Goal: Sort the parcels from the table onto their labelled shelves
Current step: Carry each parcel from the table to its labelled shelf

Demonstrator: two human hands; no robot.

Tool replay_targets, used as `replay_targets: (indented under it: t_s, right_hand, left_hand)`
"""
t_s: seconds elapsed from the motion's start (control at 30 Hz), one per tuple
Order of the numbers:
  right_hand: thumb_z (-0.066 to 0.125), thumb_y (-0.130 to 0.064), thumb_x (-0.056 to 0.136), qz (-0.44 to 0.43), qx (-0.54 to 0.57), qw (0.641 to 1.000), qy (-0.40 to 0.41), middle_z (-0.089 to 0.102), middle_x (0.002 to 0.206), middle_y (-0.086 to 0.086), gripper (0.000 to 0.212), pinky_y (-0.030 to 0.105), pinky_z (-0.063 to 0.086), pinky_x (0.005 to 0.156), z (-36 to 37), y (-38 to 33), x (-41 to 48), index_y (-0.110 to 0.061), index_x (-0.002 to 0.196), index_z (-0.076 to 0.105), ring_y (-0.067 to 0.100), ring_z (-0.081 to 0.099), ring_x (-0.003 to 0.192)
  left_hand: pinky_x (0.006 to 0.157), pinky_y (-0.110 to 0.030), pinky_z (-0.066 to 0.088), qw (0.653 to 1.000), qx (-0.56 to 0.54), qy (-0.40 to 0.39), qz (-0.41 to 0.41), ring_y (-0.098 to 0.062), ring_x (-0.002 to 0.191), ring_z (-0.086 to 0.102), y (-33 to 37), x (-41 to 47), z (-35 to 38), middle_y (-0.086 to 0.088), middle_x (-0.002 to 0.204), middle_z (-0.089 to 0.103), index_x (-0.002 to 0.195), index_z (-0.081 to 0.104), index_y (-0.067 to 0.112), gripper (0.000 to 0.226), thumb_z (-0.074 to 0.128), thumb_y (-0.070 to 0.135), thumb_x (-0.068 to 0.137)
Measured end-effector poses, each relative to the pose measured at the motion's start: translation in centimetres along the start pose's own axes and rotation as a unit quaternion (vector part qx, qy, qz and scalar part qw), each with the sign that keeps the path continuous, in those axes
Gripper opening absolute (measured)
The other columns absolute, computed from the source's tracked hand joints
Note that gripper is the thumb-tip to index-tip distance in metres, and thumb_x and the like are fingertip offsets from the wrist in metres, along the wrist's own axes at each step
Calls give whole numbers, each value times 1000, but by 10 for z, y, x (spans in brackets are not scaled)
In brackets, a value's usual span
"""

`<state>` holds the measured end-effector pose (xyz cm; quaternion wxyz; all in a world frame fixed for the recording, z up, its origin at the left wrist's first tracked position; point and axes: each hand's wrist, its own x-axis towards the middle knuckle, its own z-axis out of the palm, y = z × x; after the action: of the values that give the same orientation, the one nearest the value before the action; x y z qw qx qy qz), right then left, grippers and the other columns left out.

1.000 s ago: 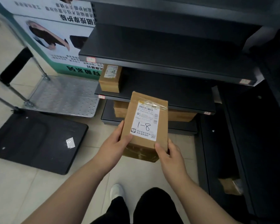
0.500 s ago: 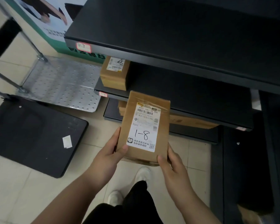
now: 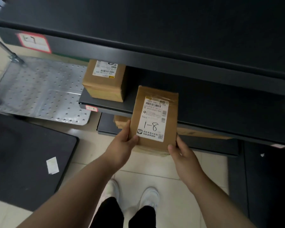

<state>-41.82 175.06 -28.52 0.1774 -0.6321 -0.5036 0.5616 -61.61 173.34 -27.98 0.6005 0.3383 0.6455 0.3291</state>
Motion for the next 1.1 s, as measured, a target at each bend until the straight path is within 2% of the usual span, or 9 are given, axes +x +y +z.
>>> replay_targets:
  t_s: [0.23, 0.33, 0.47, 0.63, 0.73, 0.77, 0.83, 0.97, 1.1]
  right_hand:
    - [46, -25, 98, 0, 12, 1000, 20, 52, 133, -5, 47, 23, 38, 95, 20, 5, 48, -39, 142, 38, 7, 52, 117]
    - [43, -20, 99, -18, 29, 999, 28, 55, 130, -7, 46, 15, 37, 88, 27, -1, 60, -36, 142, 36, 6, 52, 116]
    - [39, -29, 100, -43, 22, 997, 54, 50, 136, -10, 47, 17, 33, 90, 29, -13, 74, -36, 146, 30, 7, 46, 121]
    - [38, -29, 101, -61, -41, 993, 92, 35, 148, -8, 51, 7, 26, 94, 25, -26, 70, -29, 149, 22, -3, 32, 125]
    - [34, -32, 101, -107, -174, 972, 114, 5, 155, -18, 53, 16, 15, 112, 26, -31, 49, -28, 150, 12, -4, 6, 138]
    - [30, -36, 101, -131, -220, 960, 113, -3, 153, -21, 54, 22, 11, 115, 28, -31, 41, -29, 149, 7, -4, -1, 140]
    - [20, -46, 96, -161, -309, 931, 105, -8, 152, -19, 57, 26, 3, 117, 34, -29, 26, -29, 146, -2, -3, -12, 141]
    - [13, -43, 100, -188, -429, 877, 105, 12, 156, 1, 56, 35, 8, 114, 48, -15, 9, -15, 148, 13, 13, 5, 145]
    - [4, -42, 100, -158, -479, 860, 84, 28, 152, 9, 58, 42, 17, 109, 51, -14, 11, -10, 145, 23, 19, 19, 142]
  left_hand:
    - [111, -31, 33, 1000, 18, -16, 12, -9, 125, 47, -6, 40, -17, 10, 131, 56, 149, 26, 30, 54, 42, 11, 100]
    - [112, -42, 33, 998, 59, -15, 25, -14, 128, 46, -8, 58, -24, 7, 138, 51, 151, 15, 36, 61, 45, 28, 99]
    - [111, -46, 34, 993, 109, -12, 36, -17, 131, 43, 1, 77, -26, 7, 145, 44, 150, 7, 41, 71, 40, 56, 89]
    - [115, -39, 28, 976, 200, 50, 73, -16, 138, 32, 10, 76, -18, 3, 156, 27, 153, 1, 32, 63, 35, 42, 100]
    - [118, -26, 7, 923, 346, 77, 148, -5, 145, -1, 9, 49, -14, 12, 157, -4, 148, -8, 29, 59, 28, 38, 102]
    - [119, -26, 1, 895, 397, 79, 189, -4, 145, -8, 6, 41, -13, 12, 156, -7, 148, -6, 27, 56, 24, 37, 102]
    - [120, -29, -3, 836, 486, 69, 246, -11, 147, -6, -6, 28, -11, 2, 159, 0, 151, 5, 18, 56, 22, 35, 102]
    - [116, -38, 12, 773, 571, 42, 272, -24, 145, 17, -23, 17, -6, -12, 154, 25, 146, 28, 5, 56, 28, 33, 99]
    - [115, -40, 14, 735, 625, 32, 260, -24, 143, 23, -28, 23, -5, -13, 152, 30, 144, 33, 4, 57, 26, 35, 98]
